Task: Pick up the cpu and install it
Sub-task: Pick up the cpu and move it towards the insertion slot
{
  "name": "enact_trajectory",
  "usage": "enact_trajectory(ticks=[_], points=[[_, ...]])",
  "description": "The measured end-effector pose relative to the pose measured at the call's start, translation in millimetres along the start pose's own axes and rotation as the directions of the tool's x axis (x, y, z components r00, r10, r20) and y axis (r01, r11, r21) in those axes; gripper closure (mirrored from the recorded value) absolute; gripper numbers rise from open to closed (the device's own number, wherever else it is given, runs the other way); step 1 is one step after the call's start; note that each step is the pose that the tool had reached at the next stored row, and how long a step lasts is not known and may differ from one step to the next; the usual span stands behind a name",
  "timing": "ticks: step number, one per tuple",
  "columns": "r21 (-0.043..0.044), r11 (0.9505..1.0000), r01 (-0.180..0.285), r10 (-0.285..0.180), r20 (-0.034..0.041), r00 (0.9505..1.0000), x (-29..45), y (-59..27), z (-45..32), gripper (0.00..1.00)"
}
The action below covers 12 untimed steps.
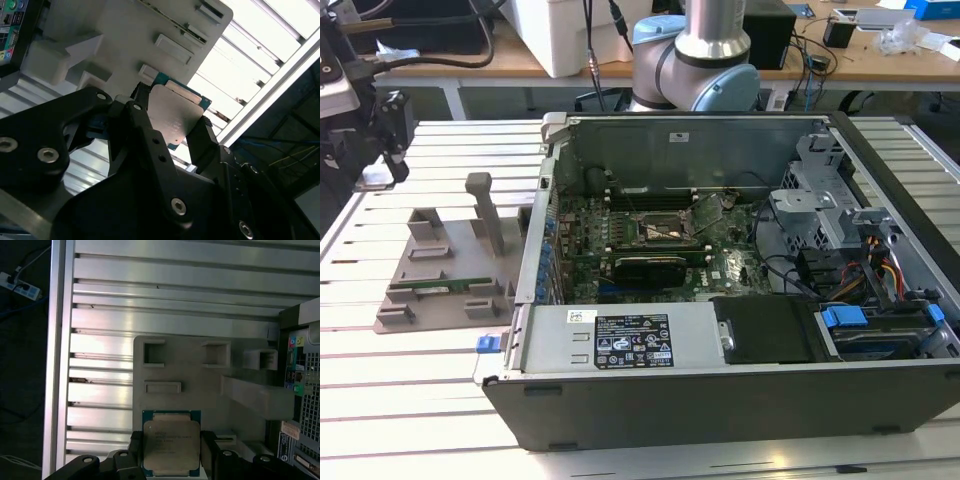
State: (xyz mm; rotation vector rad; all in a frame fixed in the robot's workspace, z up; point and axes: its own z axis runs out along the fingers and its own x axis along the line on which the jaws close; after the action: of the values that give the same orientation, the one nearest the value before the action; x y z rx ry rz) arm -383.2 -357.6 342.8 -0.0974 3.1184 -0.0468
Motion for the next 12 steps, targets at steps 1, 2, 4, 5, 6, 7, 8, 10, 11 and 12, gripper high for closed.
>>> enact_trajectory(ticks=[1,2,4,5,6,7,8,10,11,12], points=[[0.0001,1.0,0.0,0.0,-0.0001,1.0,0.0,0.0,-0.5,0.45],[0.0001,1.0,0.0,0.0,-0.0001,1.0,0.0,0.0,-1.2,0.45],[0.0001,1.0,0.0,0.0,-0.0001,1.0,-0.1,-0.1,-4.0,0.45],[0.0001,1.0,0.0,0.0,0.0,1.0,-0.1,-0.2,-5.4,0.45],[0.0001,1.0,0.0,0.0,-0.0001,1.0,-0.1,-0.2,-6.8,0.45],[0.0001,1.0,0.0,0.0,-0.0001,1.0,-0.2,-0.3,-9.4,0.45],[0.0,1.0,0.0,0.0,-0.0001,1.0,-0.3,-0.4,-11.6,0.45],[0.0,1.0,0.0,0.0,-0.0001,1.0,-0.4,-0.5,-15.7,0.45],[0.0,1.0,0.0,0.0,0.0,1.0,-0.4,-0.5,-17.0,0.45],[0.0001,1.0,0.0,0.0,-0.0001,1.0,-0.4,-0.5,-18.3,0.45]])
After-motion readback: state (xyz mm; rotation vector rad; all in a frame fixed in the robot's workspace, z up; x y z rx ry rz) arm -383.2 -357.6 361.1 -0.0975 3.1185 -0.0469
